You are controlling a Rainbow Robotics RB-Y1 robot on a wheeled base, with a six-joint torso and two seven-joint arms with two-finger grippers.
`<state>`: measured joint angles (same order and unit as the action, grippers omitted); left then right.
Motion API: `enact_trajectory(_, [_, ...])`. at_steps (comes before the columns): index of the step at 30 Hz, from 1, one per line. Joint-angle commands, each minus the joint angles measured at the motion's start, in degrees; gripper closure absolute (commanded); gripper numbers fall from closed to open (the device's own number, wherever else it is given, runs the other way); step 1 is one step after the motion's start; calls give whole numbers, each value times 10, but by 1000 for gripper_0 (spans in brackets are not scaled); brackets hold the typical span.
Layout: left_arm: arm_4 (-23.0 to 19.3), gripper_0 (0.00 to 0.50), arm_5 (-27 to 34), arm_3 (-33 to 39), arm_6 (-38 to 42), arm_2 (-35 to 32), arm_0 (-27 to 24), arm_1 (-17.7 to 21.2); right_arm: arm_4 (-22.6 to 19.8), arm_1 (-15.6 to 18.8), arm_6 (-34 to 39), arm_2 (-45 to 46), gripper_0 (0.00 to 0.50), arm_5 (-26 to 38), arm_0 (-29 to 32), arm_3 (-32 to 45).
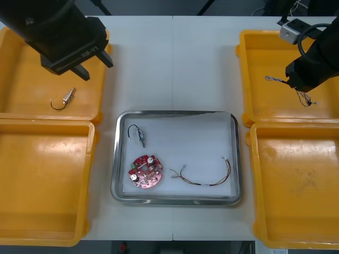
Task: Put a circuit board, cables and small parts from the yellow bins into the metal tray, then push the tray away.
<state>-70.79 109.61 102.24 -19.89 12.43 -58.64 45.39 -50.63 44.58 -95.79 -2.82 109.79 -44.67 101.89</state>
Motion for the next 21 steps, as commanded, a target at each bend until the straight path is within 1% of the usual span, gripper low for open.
enact_trajectory(1, [-14,0,4,-52,20,-16,-41,63,-32,19,-24,3,500,2,-27,16])
enact_trajectory(5, [-12,0,4,-114,-33,-21,-48,93,-55,21,-27,-8,500,2,-26,37])
enact_trajectory(7, [-6,0,4,-134,-55,-26,-48,105,-58,21,-29,-17,500,2,-27,54])
enact_trajectory(12, [0,0,4,-197,-137,-27,-44,155,-63,22,-32,-58,500,2,-26,104])
enact_trajectory(14, [7,0,4,-221,-162,-27,-42,166,-66,22,-32,-72,500,2,-27,122])
enact_trajectory(18, [44,0,3,-270,-227,-27,-41,172,-83,22,-36,-105,500,2,-27,154])
enact_trajectory(20, [61,0,-11,-288,-256,-26,-41,171,-96,23,-41,-119,500,0,-27,160])
enact_trajectory(21, [70,0,-24,-302,-274,-24,-41,171,-105,22,-44,-129,500,-13,-27,160])
